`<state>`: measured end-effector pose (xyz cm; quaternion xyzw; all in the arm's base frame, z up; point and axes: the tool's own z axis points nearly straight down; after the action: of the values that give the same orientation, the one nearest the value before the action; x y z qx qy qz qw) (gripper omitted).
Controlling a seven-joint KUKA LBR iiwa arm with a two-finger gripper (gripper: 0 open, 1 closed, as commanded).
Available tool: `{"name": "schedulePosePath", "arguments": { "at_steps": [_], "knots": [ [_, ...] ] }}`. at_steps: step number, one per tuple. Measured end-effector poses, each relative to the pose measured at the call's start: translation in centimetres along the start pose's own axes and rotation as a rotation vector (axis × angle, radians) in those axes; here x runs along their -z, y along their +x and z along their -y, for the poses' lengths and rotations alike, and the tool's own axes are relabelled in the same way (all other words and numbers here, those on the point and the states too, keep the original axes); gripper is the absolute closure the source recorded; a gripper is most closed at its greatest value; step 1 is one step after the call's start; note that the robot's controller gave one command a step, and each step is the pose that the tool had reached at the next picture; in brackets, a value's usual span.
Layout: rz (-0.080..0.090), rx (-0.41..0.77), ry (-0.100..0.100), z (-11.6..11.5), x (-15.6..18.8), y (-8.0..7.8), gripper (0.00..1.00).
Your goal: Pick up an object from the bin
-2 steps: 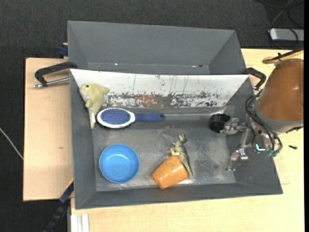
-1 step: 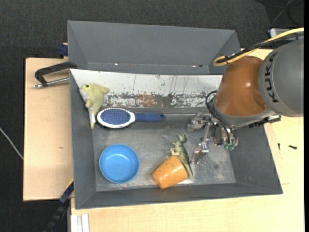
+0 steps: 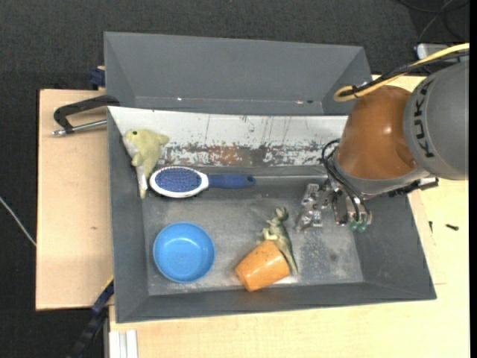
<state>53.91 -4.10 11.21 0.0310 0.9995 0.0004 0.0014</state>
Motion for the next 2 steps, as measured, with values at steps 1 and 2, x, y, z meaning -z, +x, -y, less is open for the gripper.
{"name": "schedulePosePath", "arguments": {
  "at_steps": [1, 2],
  "knots": [
    [0.000, 0.000, 0.000, 0.0, 0.0, 0.0, 0.00],
    [-0.004, 0.757, -0.003, -5.7, -3.2, 3.4, 0.00]
  ]
}}
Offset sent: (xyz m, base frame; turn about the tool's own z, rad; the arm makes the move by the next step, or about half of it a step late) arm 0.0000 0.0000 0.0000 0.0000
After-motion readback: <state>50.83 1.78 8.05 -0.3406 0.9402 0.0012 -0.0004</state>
